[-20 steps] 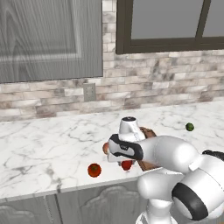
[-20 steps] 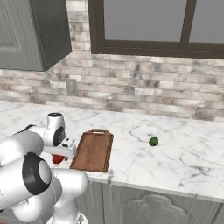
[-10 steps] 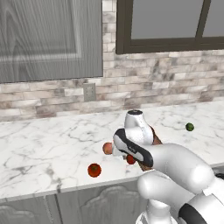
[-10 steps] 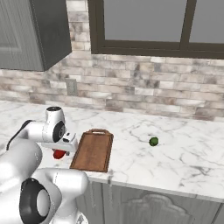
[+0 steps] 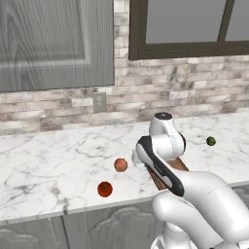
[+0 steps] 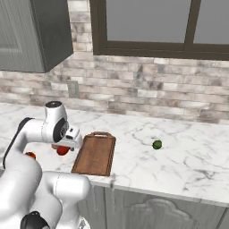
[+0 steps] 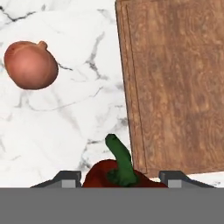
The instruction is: Place the avocado, onion, tomato, and bell pepper on the cutting board.
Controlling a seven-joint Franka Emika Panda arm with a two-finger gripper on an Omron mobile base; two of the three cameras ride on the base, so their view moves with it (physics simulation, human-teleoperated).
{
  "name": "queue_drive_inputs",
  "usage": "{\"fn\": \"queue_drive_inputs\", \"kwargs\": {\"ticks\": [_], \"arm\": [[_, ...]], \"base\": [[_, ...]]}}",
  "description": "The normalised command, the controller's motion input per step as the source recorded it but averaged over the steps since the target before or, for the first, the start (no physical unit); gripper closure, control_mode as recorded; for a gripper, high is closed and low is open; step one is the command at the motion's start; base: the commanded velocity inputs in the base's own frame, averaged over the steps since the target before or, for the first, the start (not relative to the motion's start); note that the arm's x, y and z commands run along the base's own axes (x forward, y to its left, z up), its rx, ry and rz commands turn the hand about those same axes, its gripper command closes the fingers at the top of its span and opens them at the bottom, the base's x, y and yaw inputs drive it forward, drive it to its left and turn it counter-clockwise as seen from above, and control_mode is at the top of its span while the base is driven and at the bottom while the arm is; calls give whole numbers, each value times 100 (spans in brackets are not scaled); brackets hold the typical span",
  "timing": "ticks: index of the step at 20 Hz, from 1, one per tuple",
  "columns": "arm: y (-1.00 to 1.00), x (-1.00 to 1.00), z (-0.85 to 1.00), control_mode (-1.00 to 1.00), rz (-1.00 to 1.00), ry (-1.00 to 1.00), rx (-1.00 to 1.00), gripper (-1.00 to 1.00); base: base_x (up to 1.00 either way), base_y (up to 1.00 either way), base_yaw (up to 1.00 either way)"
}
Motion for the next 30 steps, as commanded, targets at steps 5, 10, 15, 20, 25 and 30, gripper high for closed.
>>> {"fn": "queue_drive_inputs", "kwargs": {"ticks": [5, 10, 15, 20, 25, 30], "arm": [[-28, 7, 22, -100, 2, -11, -5, 100], [-26, 21, 10, -100, 4, -8, -6, 100], [-26, 37, 9, -100, 7, -1, -1, 100], [-25, 52, 2, -100, 9, 8, 0, 100], [-4, 33, -6, -100, 3, 15, 0, 100], [0, 34, -18, -100, 0, 17, 0, 100]], "base": [[0, 0, 0], [0, 0, 0], [0, 0, 0], [0, 0, 0], [0, 0, 0], [0, 0, 0]]}}
